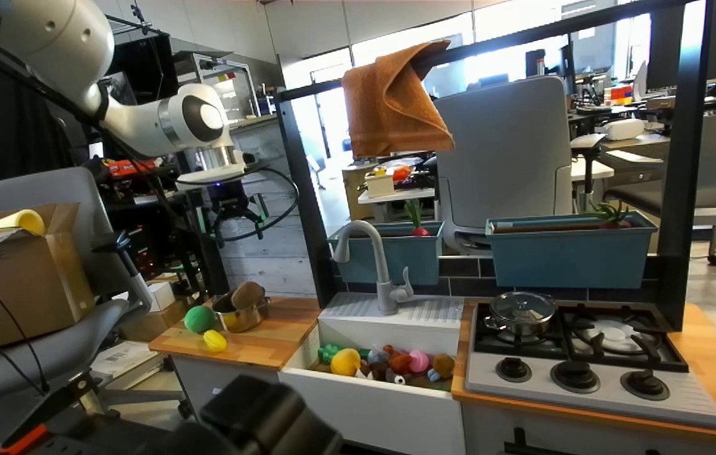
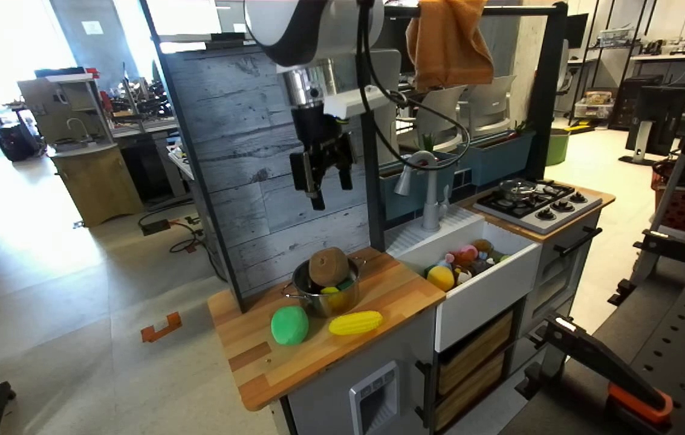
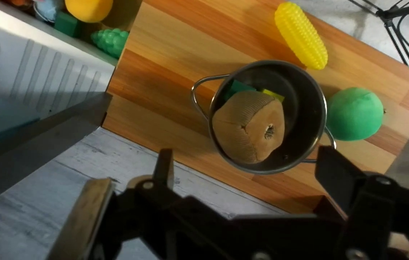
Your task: Take the brown object out of the pot
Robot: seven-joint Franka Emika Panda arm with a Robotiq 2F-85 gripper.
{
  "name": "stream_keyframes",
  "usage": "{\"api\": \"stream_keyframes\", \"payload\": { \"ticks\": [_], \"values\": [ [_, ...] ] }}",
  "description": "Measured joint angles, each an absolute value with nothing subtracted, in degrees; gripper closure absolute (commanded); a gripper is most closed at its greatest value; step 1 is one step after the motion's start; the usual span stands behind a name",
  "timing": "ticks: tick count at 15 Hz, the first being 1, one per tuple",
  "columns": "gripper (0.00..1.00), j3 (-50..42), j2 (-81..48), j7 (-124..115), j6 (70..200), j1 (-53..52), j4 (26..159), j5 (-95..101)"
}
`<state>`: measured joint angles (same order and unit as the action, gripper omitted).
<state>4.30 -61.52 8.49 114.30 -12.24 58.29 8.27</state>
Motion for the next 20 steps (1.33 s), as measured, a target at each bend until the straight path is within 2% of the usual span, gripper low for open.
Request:
{"api": "stream_keyframes", "payload": {
  "ticks": [11, 20],
  "values": [
    [0.0, 3.72, -78.75, 5.48, 100.22, -14.11, 35.55, 8.06],
    [0.0, 1.5, -85.27, -0.64, 97.39, -14.25, 28.6, 7.81]
  ]
}}
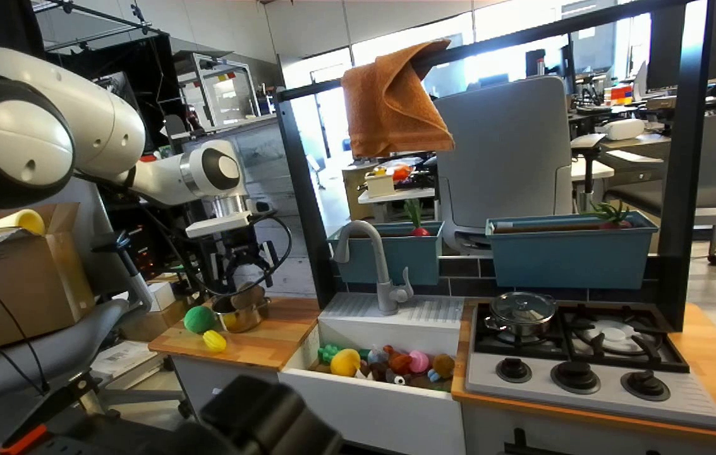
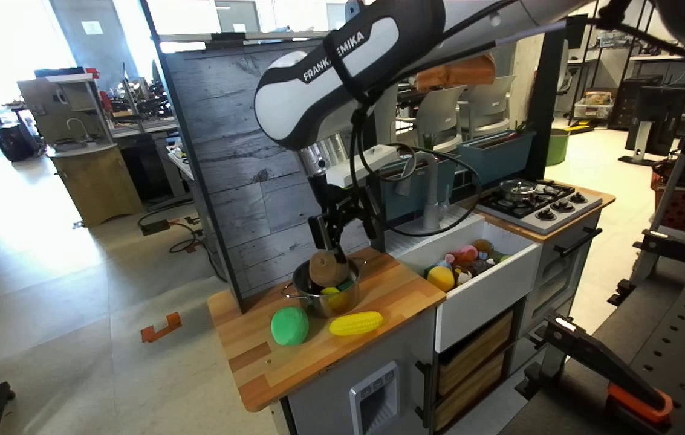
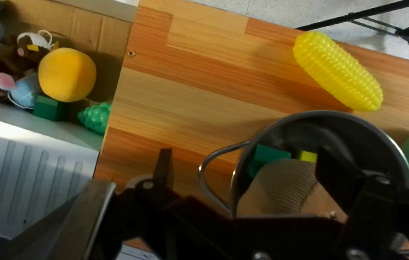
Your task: Take the brown object out of the pot
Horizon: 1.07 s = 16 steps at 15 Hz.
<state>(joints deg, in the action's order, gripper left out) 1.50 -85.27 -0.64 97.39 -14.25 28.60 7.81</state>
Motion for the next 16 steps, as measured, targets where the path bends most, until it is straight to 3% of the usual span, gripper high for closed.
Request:
{"api": "stream_keyframes", "payload": {
  "ticks": [16],
  "values": [
    [0.0, 3.37, -84.87, 1.41, 100.87, -18.36, 28.09, 5.75]
  ]
}}
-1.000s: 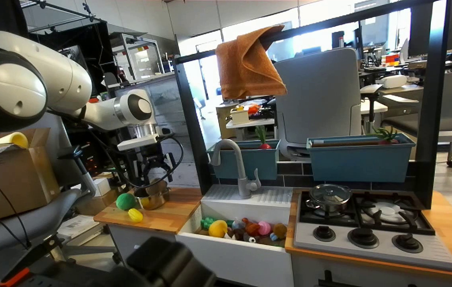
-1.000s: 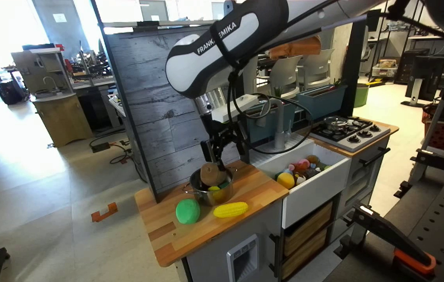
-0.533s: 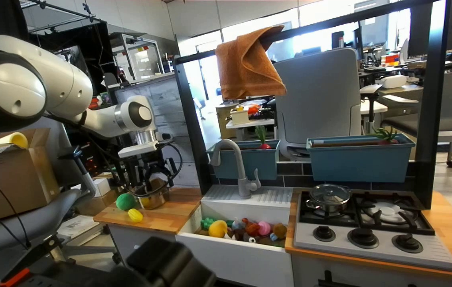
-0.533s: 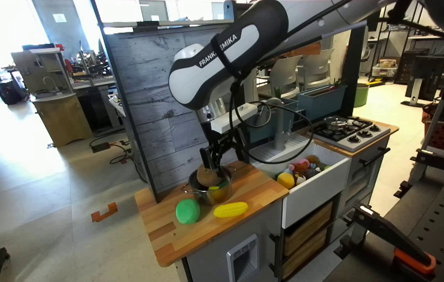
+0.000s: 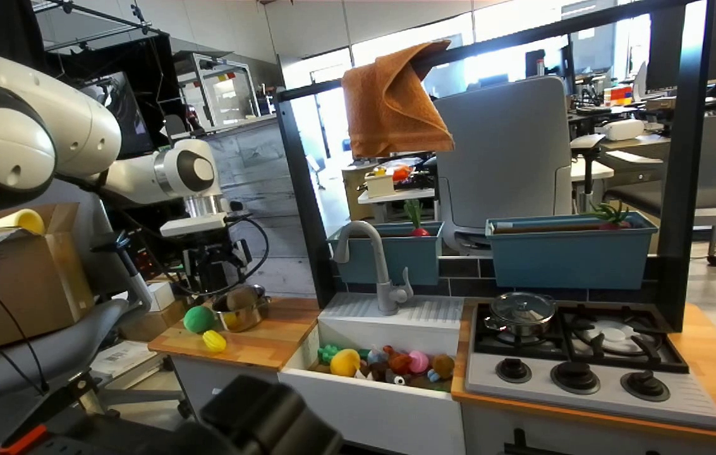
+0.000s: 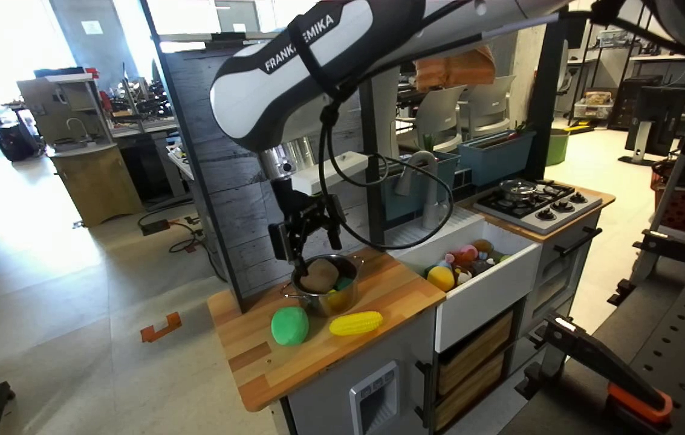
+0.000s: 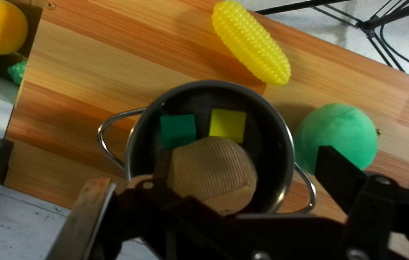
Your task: Take the brown object out of the pot
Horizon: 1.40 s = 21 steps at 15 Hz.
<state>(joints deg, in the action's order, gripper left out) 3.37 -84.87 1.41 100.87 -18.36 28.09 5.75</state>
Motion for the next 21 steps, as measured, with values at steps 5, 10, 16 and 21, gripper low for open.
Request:
{"api": "stream_keyframes", "payload": {
  "ticks": [5, 10, 16, 21],
  "values": [
    [0.0, 2.51, -84.8, 1.33, 102.05, -18.76, 25.94, 5.77],
    [0.0, 0.04, -85.2, -2.13, 105.78, -16.56, 29.18, 5.79],
    [0.0, -0.11, -85.2, -5.92, 109.77, -16.23, 31.25, 5.79],
    [0.0, -0.11, -85.19, -7.41, 110.2, -16.35, 31.65, 5.79]
  ]
}}
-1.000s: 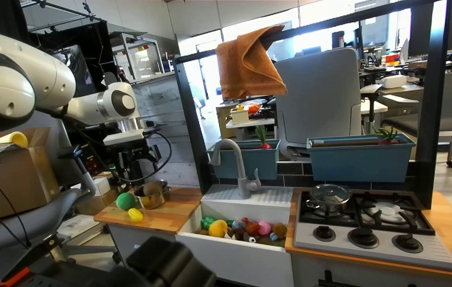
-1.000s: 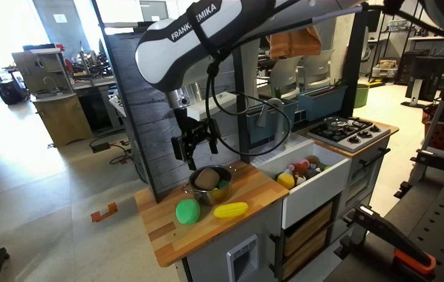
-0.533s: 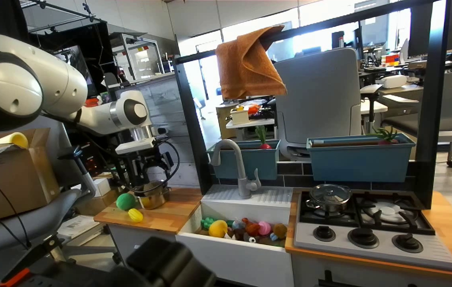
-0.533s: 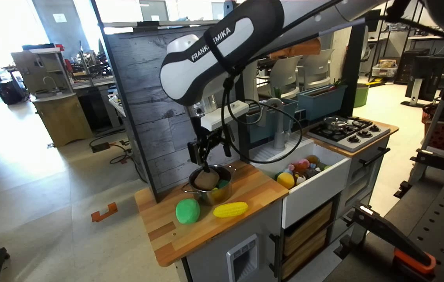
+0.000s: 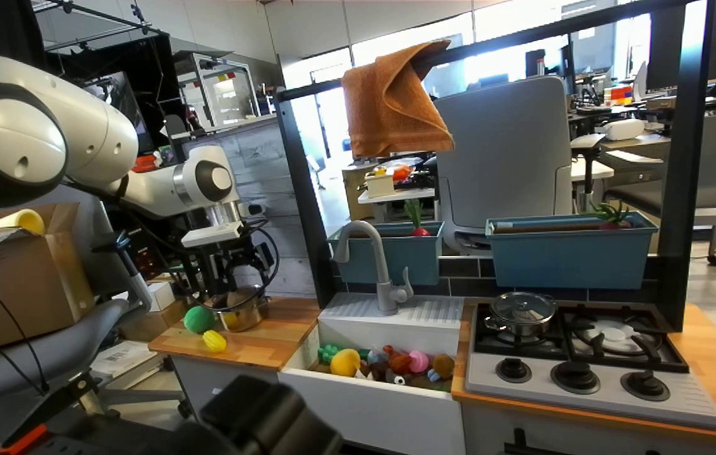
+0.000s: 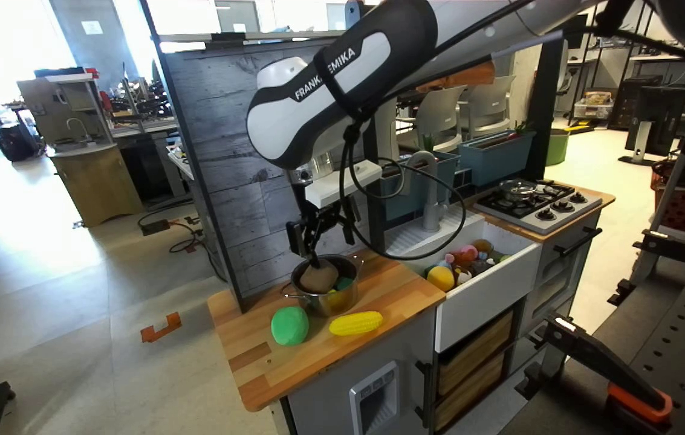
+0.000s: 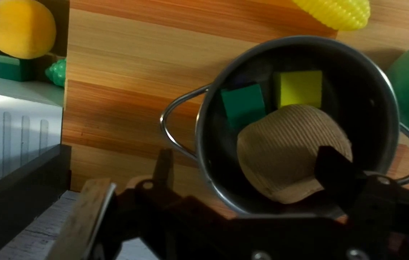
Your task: Take the brown object out of the pot
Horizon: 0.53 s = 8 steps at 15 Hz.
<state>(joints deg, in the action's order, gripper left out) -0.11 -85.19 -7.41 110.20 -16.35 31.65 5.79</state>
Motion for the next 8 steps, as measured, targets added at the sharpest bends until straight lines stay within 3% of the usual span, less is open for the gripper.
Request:
{"api": "stream_keyframes", "payload": {
  "ticks": [3, 4, 5, 6, 8],
  "values": [
    [0.0, -0.11, -85.19, -7.83, 109.94, -16.31, 32.04, 5.71],
    [0.04, -0.11, -85.19, -8.08, 109.42, -16.27, 32.1, 5.66],
    [0.28, -0.11, -85.19, -8.29, 108.84, -16.21, 32.14, 5.59],
    [0.29, -0.11, -85.19, -8.5, 108.2, -16.17, 32.17, 5.52],
    [0.4, -0.11, -85.17, -8.86, 106.97, -16.16, 32.16, 5.44]
  ]
}}
